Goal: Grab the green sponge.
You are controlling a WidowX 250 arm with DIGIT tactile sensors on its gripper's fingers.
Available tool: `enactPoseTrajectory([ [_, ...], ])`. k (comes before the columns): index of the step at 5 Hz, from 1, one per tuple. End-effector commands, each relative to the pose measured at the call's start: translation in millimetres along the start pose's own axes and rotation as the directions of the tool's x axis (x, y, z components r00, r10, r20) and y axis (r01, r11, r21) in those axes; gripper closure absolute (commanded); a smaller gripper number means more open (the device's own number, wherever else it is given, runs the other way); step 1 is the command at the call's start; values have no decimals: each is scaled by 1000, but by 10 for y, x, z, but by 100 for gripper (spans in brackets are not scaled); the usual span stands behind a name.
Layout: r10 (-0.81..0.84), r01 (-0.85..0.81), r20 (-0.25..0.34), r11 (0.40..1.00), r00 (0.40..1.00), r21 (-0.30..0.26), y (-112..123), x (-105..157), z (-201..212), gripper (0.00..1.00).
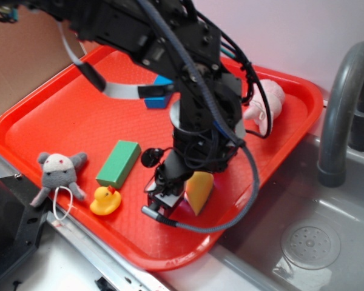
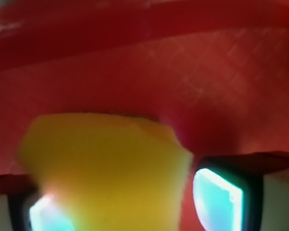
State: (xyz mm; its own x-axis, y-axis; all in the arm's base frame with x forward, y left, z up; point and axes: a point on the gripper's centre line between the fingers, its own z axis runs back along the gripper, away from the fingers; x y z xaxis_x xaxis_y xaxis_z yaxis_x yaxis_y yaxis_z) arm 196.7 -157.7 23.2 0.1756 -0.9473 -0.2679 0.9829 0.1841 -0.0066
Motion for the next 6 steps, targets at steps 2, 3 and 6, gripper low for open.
enactPoseTrajectory([
  [2,356,-361,184,932,916,-7,-72,-497,380,100],
  [3,581,-587,151,809,800,1,107,-989,703,100],
  [6,979,-966,85,197,184,-171,7,-1744,1458,100],
])
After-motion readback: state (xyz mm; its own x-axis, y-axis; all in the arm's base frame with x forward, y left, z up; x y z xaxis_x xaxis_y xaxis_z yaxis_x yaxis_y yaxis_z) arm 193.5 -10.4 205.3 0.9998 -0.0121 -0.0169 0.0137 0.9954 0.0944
